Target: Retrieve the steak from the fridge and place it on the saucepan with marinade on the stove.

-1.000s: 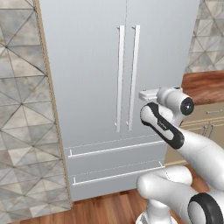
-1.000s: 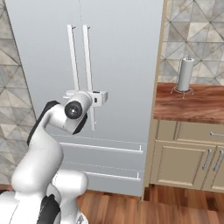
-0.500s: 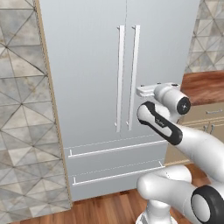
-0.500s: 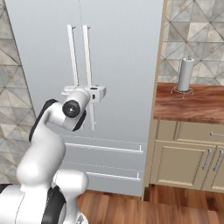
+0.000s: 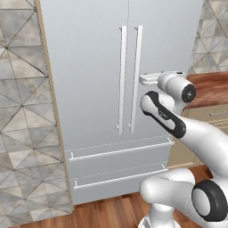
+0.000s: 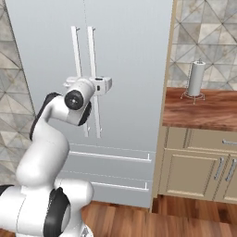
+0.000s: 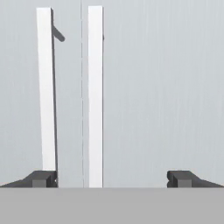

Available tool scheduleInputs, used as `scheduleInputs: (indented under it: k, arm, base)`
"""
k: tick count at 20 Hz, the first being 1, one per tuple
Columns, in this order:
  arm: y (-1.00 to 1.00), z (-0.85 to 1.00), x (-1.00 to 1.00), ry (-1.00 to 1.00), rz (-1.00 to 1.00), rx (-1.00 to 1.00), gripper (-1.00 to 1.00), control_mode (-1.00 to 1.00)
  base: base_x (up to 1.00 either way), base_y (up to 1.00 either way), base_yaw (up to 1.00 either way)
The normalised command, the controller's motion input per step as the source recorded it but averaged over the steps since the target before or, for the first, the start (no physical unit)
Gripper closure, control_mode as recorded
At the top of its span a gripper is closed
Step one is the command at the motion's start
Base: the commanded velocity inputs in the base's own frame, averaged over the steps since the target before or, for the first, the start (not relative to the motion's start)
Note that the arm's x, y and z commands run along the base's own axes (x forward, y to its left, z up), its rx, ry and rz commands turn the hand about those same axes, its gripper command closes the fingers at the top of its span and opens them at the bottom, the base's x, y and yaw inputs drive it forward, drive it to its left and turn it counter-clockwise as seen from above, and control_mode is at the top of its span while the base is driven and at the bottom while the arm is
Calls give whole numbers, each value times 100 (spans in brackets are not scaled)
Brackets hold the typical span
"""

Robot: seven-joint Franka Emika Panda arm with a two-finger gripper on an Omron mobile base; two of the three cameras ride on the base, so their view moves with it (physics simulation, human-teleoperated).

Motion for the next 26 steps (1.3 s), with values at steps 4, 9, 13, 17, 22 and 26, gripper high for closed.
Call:
scheduleInputs:
  k: [4,9,13,17,22,26]
  arm:
    - [5,48,0,-1,0,0,-100,-100]
    - [4,40,0,-2,0,0,-100,-100]
    - [0,26,0,0,0,0,-100,-100]
    - [0,10,0,0,0,0,-100,-100]
    - [2,1,9,0,0,0,-100,-100]
    - [0,0,17,0,0,0,-100,-100]
  base:
    - [0,0,0]
    - [0,0,0]
    - [0,0,0]
    - [0,0,0]
    - [0,0,0]
    - [0,0,0]
